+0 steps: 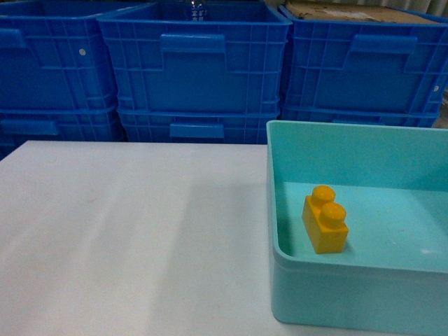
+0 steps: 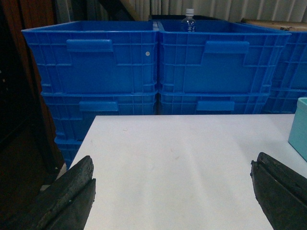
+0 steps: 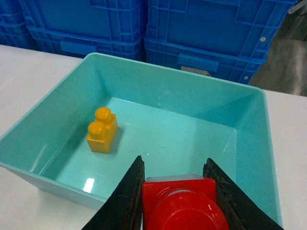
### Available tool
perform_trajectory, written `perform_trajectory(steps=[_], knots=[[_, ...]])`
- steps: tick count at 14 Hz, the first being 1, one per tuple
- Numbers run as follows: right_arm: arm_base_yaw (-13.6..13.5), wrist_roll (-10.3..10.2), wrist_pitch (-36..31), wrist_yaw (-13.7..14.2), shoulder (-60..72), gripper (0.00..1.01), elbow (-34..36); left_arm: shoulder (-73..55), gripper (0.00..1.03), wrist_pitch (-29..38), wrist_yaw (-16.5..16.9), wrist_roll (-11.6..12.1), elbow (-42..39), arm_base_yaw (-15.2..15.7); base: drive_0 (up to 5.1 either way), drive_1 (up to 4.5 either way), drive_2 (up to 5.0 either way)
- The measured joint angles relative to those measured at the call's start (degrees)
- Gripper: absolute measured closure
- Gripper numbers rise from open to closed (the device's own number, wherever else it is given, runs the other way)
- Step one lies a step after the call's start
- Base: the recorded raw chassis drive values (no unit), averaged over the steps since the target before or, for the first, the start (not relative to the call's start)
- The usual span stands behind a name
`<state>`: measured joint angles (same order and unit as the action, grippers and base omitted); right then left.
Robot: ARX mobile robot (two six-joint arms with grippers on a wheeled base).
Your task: Pick red block from blue box to shelf
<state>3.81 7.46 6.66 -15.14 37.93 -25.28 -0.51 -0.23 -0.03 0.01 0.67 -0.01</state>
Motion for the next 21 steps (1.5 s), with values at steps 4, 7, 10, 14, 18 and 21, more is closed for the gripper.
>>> perform_trajectory(steps=[4, 7, 10, 14, 18, 21], knots=[[-0.44, 4.37, -1.57, 1.31, -2.43, 0.73, 2.36, 0.0, 0.05, 0.0, 0.0, 0.0, 0.0, 0.0, 0.0, 0.0, 0.0], [0.31, 3.45, -0.35, 0.2, -1.57, 0.73, 2.4, 0.0, 0.05, 0.0, 0.0, 0.0, 0.0, 0.0, 0.0, 0.0, 0.0], [2.45, -1.44, 1.81, -1.75, 0.13, 0.73, 2.19, 0.0, 0.05, 0.0, 0.0, 0.0, 0.0, 0.0, 0.0, 0.0, 0.0], [1.68, -5.38, 2.27, -1.7, -0.66, 0.73, 1.88, 0.0, 0.05, 0.0, 0.0, 0.0, 0.0, 0.0, 0.0, 0.0, 0.0], [1.05, -4.87, 1.09, -1.38, -3.93, 0.73, 2.01, 0.0, 0.05, 0.0, 0.0, 0.0, 0.0, 0.0, 0.0, 0.0, 0.0], [1.05, -4.87, 1.11, -1.38, -3.93, 0.73, 2.01, 0.0, 0.05, 0.0, 0.0, 0.0, 0.0, 0.0, 0.0, 0.0, 0.0]])
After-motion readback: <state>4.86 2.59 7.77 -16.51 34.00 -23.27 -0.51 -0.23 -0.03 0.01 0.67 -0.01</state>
